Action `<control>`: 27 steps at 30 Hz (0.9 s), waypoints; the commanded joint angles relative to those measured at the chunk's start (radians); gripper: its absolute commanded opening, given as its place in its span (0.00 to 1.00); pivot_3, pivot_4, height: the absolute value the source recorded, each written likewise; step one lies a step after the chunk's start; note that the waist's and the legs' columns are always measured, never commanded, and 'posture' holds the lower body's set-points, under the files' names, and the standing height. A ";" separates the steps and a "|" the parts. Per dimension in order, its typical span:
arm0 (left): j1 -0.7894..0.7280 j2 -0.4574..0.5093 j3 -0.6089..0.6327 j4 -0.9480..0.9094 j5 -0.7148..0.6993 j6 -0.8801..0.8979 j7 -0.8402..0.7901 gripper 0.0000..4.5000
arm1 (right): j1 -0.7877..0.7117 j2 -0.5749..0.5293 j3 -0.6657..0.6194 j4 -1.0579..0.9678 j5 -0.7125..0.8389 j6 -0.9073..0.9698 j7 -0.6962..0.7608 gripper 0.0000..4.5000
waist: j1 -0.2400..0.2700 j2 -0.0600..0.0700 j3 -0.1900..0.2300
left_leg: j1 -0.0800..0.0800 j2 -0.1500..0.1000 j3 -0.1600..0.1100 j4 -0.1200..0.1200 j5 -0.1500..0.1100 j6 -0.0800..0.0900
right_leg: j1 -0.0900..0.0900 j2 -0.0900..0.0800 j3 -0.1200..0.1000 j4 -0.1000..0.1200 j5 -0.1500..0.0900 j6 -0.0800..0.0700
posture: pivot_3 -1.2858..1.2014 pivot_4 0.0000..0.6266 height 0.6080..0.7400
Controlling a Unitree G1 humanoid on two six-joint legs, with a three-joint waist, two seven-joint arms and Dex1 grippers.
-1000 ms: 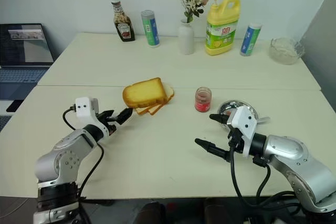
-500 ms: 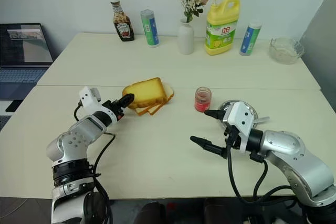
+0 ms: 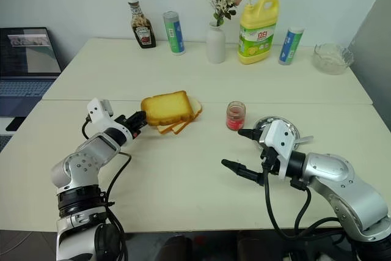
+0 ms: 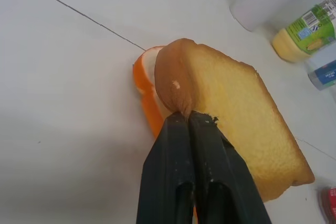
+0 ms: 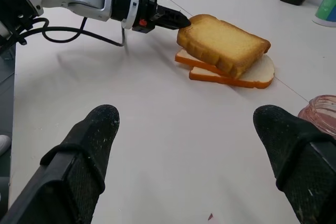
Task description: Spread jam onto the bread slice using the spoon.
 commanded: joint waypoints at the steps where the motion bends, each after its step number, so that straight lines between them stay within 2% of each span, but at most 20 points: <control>1: 0.015 0.029 -0.042 -0.071 0.003 -0.026 -0.064 0.01 | -0.015 0.003 -0.013 -0.020 0.000 -0.009 0.002 1.00 | 0.000 0.000 0.000 | 0.000 0.000 0.000 0.000 0.000 0.000 | 0.000 0.000 0.000 0.000 0.000 0.000 | 0.52 0.24 1.00; 9: 0.050 0.108 -0.016 -0.191 -0.164 0.100 -0.207 0.01 | 0.020 -0.044 -0.075 -0.042 0.084 0.043 0.039 1.00 | 0.000 0.000 0.000 | 0.000 0.000 0.000 0.000 0.000 0.000 | 0.000 0.000 0.000 0.000 0.000 0.000 | 0.52 0.24 1.00; 13: 0.051 0.136 0.005 -0.232 -0.342 0.257 -0.252 0.01 | 0.057 -0.081 -0.124 -0.062 0.146 0.077 0.065 1.00 | 0.000 0.000 0.000 | 0.000 0.000 0.000 0.000 0.000 0.000 | 0.000 0.000 0.000 0.000 0.000 0.001 | 0.52 0.24 1.00; 23: 0.060 0.153 -0.009 -0.298 -0.625 0.423 -0.251 0.01 | 0.083 -0.124 -0.181 -0.080 0.198 0.112 0.065 1.00 | -0.001 0.000 0.000 | 0.000 0.000 0.000 0.000 0.000 0.000 | 0.000 0.000 0.000 0.000 0.000 0.001 | 0.52 0.24 1.00; 25: 0.070 0.163 -0.029 -0.306 -0.643 0.435 -0.248 0.01 | 0.095 -0.133 -0.192 -0.090 0.206 0.124 0.064 1.00 | -0.001 0.000 0.000 | 0.000 0.000 0.000 0.000 0.000 0.000 | 0.000 0.000 0.000 0.000 0.000 0.001 | 0.52 0.24 1.00; 27: 0.125 0.202 -0.088 -0.326 -0.572 0.425 -0.286 0.01 | 0.120 -0.153 -0.206 -0.105 0.219 0.143 0.074 1.00 | -0.001 0.000 0.000 | 0.000 0.000 0.000 0.000 0.000 0.000 | 0.000 0.000 0.000 0.000 -0.001 0.001 | 0.52 0.24 1.00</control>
